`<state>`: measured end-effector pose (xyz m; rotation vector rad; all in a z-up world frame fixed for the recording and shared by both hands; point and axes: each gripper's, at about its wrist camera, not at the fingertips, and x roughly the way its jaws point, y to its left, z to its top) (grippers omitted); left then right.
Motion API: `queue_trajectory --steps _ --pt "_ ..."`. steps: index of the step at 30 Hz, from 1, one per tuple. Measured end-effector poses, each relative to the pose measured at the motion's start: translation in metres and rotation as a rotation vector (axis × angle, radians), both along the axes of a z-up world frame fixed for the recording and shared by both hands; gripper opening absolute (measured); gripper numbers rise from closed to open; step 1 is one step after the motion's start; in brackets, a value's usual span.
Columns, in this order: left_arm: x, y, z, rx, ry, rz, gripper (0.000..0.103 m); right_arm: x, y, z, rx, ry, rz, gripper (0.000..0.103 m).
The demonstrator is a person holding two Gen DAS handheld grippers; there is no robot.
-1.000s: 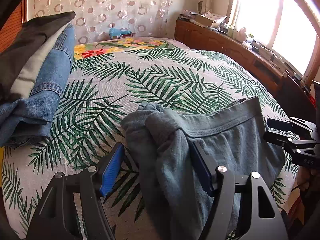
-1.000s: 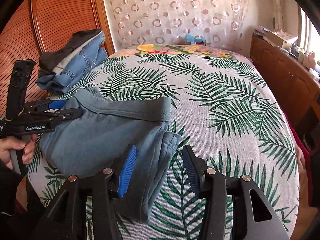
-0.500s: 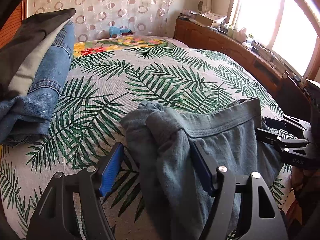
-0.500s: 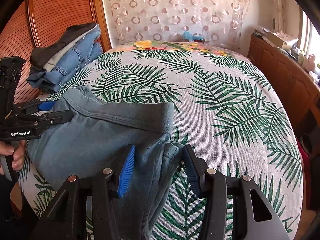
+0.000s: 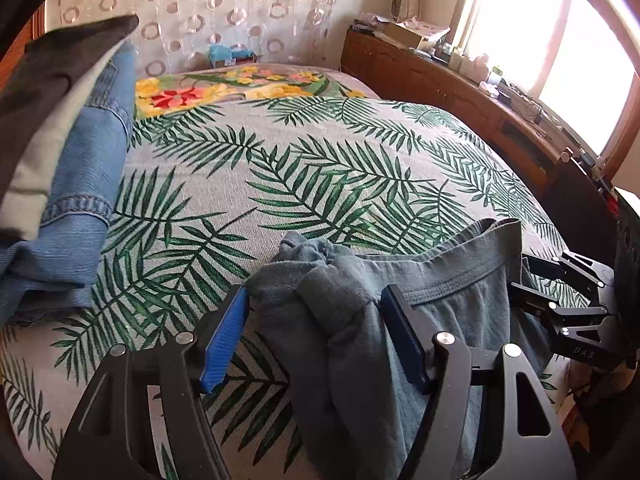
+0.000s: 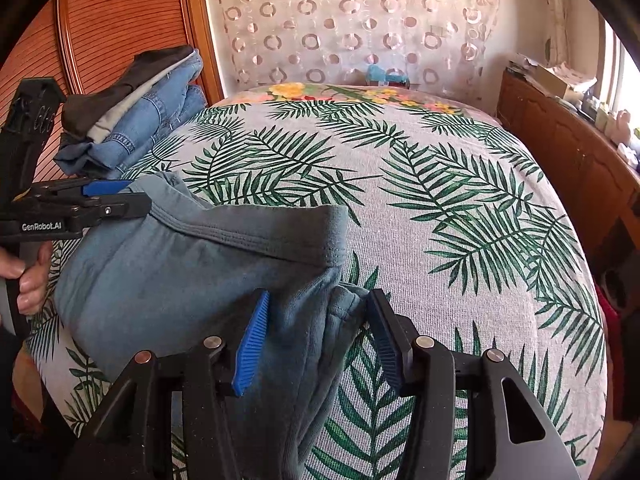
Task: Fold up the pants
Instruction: 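Grasp the folded edge with the right gripper while the left gripper grasps beside it, then lift the folded shorts with both grippers and carry them toward the jeans stack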
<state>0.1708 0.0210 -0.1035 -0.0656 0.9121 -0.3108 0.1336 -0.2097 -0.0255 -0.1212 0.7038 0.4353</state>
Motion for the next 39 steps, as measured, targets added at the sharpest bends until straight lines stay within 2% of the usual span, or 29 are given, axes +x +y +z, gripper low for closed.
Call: queue_trajectory --steps 5,8,10,13,16,18,24,39 --pt "-0.001 0.003 -0.004 -0.042 -0.002 -0.006 0.063 0.0 0.002 0.0 -0.001 0.0 0.0 0.052" --pt "-0.005 0.0 -0.005 -0.059 -0.01 -0.027 0.049 0.0 0.001 0.0 0.002 0.0 -0.001 0.052" --pt "-0.007 -0.002 -0.005 -0.082 -0.008 -0.045 0.035 0.0 0.002 0.001 0.003 0.002 0.007 0.052" --pt "-0.01 -0.005 -0.002 -0.081 -0.016 -0.05 0.028 0.0 0.002 0.001 0.006 0.003 0.02 0.043" --pt "-0.015 -0.007 0.001 -0.073 -0.027 -0.044 0.027 -0.001 0.003 0.001 0.012 0.006 0.034 0.031" --pt "-0.02 -0.008 0.005 -0.068 -0.047 -0.041 0.024 -0.002 0.003 0.001 0.031 0.01 0.056 0.015" --pt "-0.044 -0.01 0.025 -0.086 -0.128 -0.038 0.022 -0.006 -0.002 0.002 0.072 0.003 0.07 0.014" --pt "-0.091 -0.02 0.086 -0.082 -0.316 -0.045 0.022 -0.052 -0.024 0.039 0.144 -0.139 0.079 0.013"
